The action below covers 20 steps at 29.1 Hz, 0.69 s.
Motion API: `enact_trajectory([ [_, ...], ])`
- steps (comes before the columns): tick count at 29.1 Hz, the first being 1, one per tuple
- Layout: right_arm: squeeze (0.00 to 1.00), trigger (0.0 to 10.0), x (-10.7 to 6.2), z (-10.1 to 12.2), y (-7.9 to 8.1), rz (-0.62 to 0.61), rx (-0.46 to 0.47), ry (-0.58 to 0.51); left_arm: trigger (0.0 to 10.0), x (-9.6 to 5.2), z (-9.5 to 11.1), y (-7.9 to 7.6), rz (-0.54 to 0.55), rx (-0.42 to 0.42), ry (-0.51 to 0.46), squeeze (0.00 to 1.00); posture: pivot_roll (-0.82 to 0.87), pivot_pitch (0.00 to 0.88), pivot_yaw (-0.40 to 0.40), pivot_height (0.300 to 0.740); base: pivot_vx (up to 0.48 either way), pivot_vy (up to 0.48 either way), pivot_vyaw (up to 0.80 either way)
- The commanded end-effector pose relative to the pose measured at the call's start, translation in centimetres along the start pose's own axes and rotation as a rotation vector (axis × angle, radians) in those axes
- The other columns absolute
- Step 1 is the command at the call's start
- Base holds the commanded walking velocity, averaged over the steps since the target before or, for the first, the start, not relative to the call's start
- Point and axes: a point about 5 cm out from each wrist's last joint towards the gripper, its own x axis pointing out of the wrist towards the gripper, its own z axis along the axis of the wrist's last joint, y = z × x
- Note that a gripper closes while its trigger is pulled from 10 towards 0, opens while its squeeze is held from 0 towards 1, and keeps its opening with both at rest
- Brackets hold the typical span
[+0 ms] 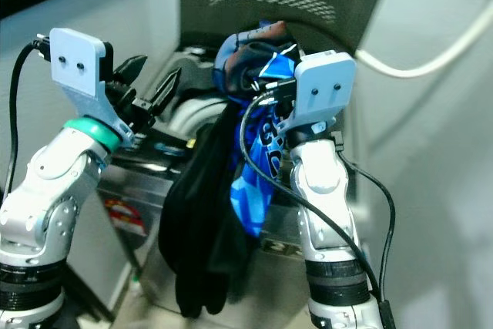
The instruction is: Clothes washing
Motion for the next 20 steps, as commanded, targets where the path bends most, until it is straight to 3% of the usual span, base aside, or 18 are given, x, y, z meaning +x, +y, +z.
enact_trajectory([
  [1,0.00,10.0,0.0,0.0,0.1,-0.003,0.019,-0.002,10.0,-0.1,-0.2,-0.1,0.009,-0.002,0.004,0.00,0.14,0.000,0.032,0.740,0.000,0.000,-0.80],
  [11,0.00,10.0,0.9,0.2,1.7,0.053,0.103,-0.018,10.0,-0.2,-0.2,-0.2,0.023,-0.004,-0.003,0.00,0.15,0.000,0.032,0.740,0.000,0.000,-0.80],
  [12,0.00,10.0,0.6,0.1,2.9,0.132,0.125,-0.009,10.0,-0.2,-0.1,-0.2,0.043,-0.006,-0.012,0.00,0.16,0.000,0.028,0.740,0.000,0.000,0.00],
  [14,0.00,10.0,0.6,0.1,2.9,0.132,0.125,-0.009,10.0,-0.2,-0.1,-0.2,0.043,-0.006,-0.012,0.00,0.16,0.000,0.028,0.740,0.000,0.000,0.00],
  [15,0.00,10.0,0.3,0.0,3.6,0.182,0.146,-0.003,10.0,-0.2,-0.2,0.0,0.068,0.003,-0.012,0.00,0.16,0.000,0.027,0.740,0.458,0.000,0.00],
  [20,0.00,10.0,-0.2,-0.2,4.2,0.214,0.172,0.016,10.0,-0.1,-0.4,0.2,0.105,0.008,-0.004,0.00,0.16,0.000,0.026,0.740,0.463,0.000,0.00],
])
